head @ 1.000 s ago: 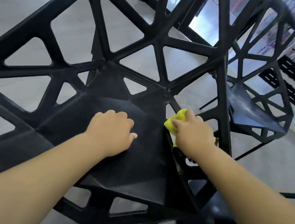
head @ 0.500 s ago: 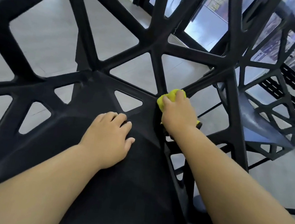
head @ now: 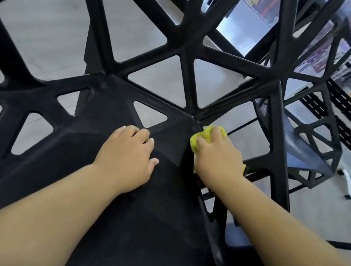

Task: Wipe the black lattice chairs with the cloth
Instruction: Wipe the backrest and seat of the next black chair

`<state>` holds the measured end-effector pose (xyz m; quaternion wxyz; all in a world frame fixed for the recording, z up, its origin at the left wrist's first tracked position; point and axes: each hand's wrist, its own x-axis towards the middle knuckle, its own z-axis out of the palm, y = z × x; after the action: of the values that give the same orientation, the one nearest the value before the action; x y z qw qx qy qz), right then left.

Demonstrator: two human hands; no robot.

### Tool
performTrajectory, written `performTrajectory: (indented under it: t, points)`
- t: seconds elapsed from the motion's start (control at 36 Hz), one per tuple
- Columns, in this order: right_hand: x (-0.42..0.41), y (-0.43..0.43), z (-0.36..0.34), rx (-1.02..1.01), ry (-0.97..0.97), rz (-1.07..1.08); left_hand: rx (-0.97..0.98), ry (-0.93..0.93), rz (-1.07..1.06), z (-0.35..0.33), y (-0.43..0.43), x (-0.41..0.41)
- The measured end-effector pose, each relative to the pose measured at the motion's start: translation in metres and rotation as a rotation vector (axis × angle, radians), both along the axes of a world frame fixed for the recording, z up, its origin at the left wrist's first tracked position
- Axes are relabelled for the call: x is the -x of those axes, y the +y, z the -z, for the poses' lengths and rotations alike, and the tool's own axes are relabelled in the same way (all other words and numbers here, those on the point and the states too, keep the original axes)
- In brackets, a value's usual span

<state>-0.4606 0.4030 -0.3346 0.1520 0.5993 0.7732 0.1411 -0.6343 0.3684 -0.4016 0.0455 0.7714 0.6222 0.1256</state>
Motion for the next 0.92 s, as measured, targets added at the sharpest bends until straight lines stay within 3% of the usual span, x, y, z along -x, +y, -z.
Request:
performTrajectory:
  t: [0.14,0.22,0.61,0.92]
  points:
    - [0.017,0.052,0.007,-0.089,0.153,0.079,0.002,0.008,0.034,0.001,-0.001,-0.001]
    - [0.023,0.065,0.009,-0.085,0.101,0.078,-0.014,0.017,0.045,0.002,-0.001,0.0]
    - [-0.052,-0.062,-0.015,-0.04,0.058,0.014,0.081,0.027,0.054,-0.008,-0.001,-0.008]
    - [-0.023,-0.007,0.009,-0.175,0.035,0.055,0.165,0.014,0.258,-0.013,-0.011,-0.02]
